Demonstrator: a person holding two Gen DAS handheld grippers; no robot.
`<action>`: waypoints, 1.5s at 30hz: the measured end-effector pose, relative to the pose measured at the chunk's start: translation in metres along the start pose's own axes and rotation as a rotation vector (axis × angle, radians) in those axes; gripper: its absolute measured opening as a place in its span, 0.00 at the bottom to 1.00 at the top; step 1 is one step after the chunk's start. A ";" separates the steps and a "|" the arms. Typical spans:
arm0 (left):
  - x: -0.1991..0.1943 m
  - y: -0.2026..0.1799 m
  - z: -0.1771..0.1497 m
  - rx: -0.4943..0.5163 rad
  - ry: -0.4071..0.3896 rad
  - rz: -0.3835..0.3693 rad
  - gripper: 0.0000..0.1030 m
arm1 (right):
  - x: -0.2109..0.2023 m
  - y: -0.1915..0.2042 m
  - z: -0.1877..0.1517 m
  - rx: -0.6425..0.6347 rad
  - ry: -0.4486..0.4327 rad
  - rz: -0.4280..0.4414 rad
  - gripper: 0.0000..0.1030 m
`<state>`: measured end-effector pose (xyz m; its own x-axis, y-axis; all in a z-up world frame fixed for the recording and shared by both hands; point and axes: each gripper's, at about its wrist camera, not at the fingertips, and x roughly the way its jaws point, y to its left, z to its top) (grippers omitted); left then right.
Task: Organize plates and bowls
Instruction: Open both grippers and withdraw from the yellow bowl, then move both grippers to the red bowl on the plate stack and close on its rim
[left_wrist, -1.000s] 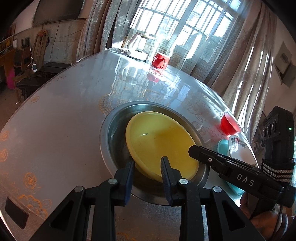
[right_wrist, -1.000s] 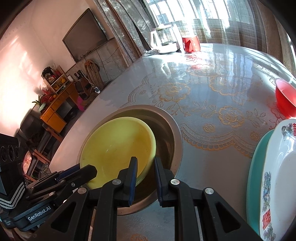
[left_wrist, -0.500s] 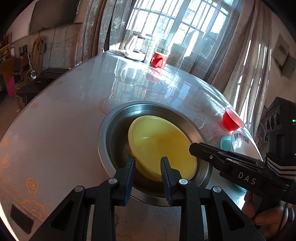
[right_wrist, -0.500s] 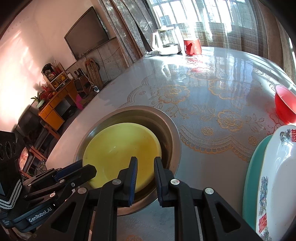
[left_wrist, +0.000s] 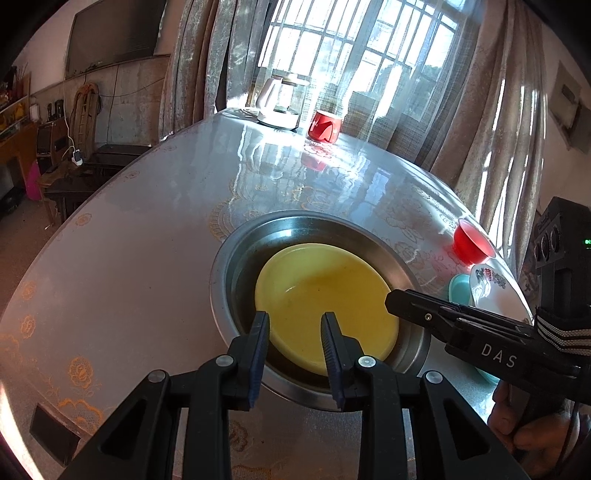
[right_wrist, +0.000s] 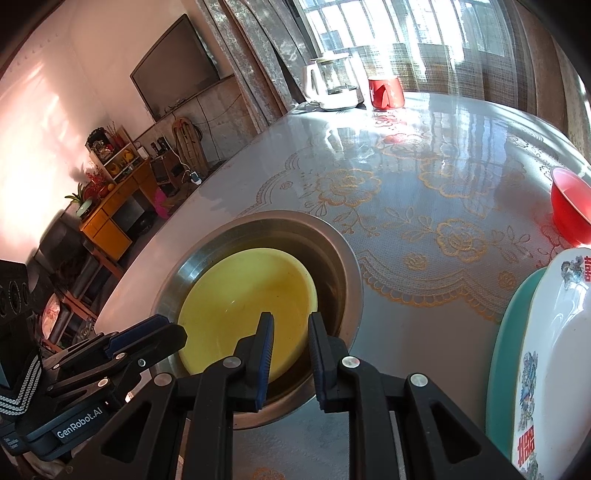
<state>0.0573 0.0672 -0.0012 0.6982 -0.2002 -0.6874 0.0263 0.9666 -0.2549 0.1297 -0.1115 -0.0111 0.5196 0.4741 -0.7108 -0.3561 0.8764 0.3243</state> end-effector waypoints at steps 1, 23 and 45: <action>-0.001 -0.001 0.000 0.003 -0.006 -0.002 0.32 | 0.000 0.000 0.000 0.003 -0.001 0.008 0.21; -0.007 -0.043 0.014 0.093 -0.041 -0.067 0.40 | -0.040 -0.023 -0.001 0.076 -0.126 -0.067 0.35; 0.031 -0.177 0.033 0.317 0.048 -0.137 0.46 | -0.127 -0.134 -0.024 0.341 -0.325 -0.179 0.35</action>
<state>0.0984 -0.1054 0.0451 0.6384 -0.3313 -0.6947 0.3433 0.9304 -0.1281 0.0931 -0.2915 0.0208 0.7834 0.2681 -0.5607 0.0070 0.8983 0.4393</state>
